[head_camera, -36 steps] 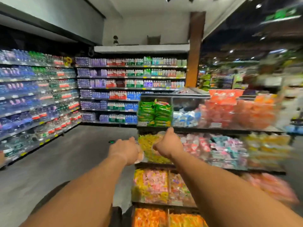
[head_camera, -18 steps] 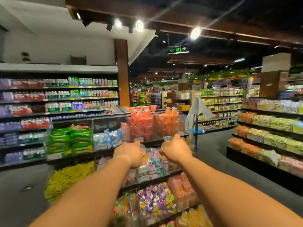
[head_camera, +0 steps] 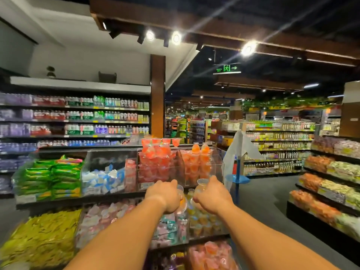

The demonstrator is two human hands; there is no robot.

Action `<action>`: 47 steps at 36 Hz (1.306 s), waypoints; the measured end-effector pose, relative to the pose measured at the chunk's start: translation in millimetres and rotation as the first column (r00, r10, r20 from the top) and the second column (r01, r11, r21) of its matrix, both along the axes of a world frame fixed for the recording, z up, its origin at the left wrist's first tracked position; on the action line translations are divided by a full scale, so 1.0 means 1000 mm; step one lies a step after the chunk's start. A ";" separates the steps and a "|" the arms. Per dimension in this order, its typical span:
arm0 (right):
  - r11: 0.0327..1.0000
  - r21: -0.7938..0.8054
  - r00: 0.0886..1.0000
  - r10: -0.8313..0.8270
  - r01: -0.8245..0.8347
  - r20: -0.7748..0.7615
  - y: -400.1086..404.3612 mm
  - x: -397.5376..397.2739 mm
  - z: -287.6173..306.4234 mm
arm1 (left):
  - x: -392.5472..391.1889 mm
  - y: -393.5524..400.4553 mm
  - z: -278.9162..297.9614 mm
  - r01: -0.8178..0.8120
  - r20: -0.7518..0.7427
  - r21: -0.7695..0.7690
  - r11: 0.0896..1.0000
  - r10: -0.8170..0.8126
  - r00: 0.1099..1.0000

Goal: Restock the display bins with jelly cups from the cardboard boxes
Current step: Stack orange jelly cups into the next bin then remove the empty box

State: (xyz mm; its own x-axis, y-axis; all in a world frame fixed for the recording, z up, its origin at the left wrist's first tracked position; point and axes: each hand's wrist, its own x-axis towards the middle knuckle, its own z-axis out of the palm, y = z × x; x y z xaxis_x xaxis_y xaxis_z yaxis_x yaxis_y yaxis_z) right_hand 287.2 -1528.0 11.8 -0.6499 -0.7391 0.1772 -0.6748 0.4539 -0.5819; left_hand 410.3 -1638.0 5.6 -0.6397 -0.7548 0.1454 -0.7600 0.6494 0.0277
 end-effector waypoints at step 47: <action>0.956 0.188 0.813 0.291 -0.225 -0.504 -0.502 -0.325 0.043 | -0.285 -0.369 0.038 -0.125 0.017 0.099 0.987 0.124 0.992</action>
State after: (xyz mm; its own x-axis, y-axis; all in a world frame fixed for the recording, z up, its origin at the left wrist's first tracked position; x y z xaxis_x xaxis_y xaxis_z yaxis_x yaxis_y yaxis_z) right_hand -37.9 -2030.4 54.9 -0.2671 -0.9025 0.3378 -0.9632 0.2607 -0.0648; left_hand 124.9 -2006.6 44.0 -0.5410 -0.8389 0.0596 -0.8352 0.5443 0.0789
